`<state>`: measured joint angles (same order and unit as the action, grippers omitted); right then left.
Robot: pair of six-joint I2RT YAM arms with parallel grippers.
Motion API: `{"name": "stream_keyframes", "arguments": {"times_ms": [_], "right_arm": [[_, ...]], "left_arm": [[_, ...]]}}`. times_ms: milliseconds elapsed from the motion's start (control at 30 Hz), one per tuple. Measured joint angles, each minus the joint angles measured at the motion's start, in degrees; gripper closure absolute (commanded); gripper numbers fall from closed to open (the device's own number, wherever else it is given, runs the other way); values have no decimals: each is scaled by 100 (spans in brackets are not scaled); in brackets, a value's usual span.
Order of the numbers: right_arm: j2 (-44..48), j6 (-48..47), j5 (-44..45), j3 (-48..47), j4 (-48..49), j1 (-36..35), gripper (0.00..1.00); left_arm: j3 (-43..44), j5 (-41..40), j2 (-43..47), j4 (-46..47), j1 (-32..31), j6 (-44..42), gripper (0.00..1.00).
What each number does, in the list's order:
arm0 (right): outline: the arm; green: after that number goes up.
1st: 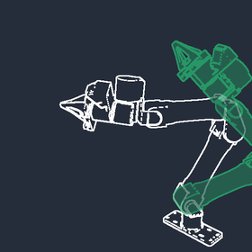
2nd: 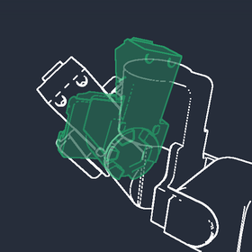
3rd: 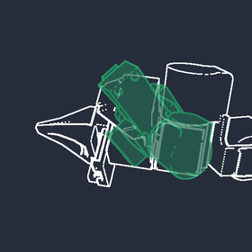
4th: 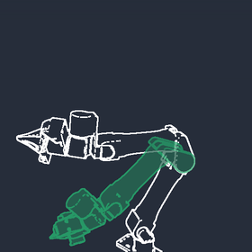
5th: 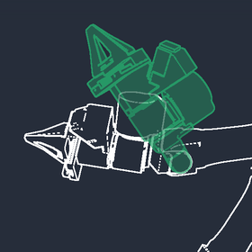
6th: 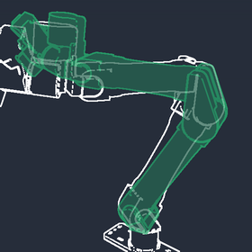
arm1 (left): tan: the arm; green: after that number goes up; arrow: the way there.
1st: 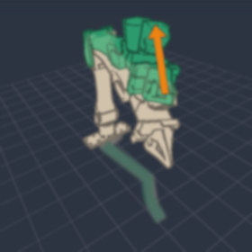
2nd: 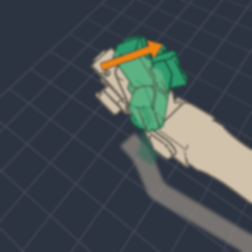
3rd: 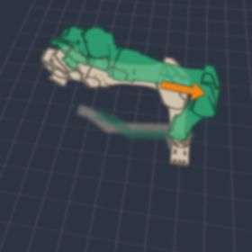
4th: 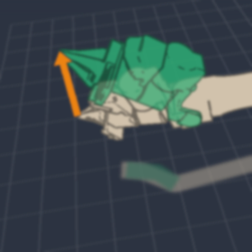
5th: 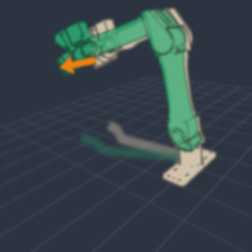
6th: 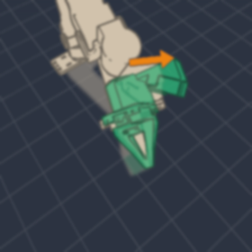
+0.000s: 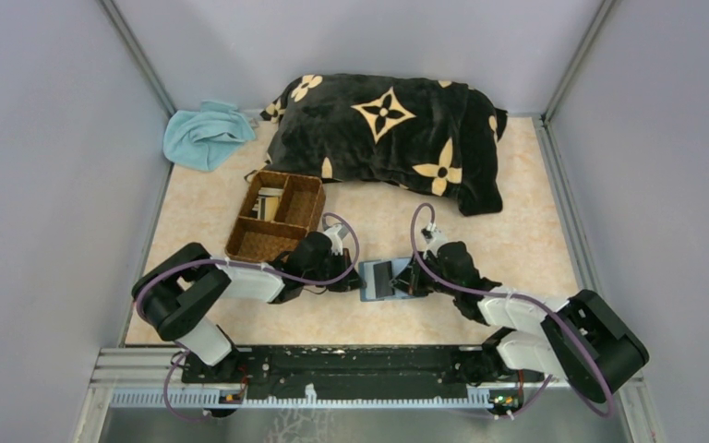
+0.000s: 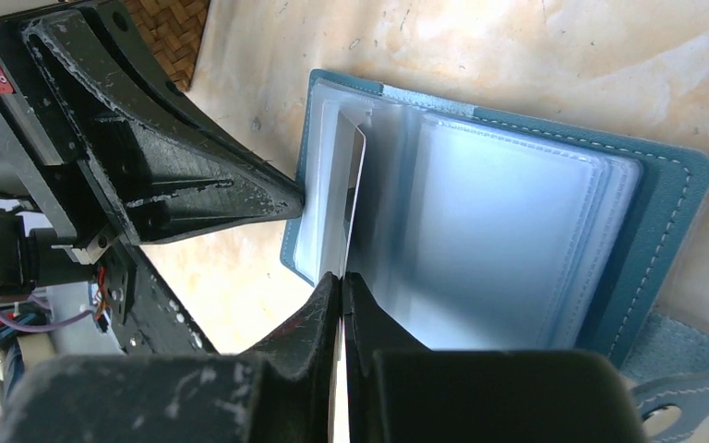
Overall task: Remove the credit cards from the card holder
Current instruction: Remove the credit card from the card holder.
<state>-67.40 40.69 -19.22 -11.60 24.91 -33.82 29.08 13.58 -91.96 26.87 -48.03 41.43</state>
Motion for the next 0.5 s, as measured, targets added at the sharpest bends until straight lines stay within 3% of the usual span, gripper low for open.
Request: {"name": "stream_keyframes", "arguments": {"times_ms": [500], "right_arm": [[490, -155, 116, 0, -601, 138, 100]], "left_arm": [[0, 7, -17, 26, 0, 2, 100]]}}
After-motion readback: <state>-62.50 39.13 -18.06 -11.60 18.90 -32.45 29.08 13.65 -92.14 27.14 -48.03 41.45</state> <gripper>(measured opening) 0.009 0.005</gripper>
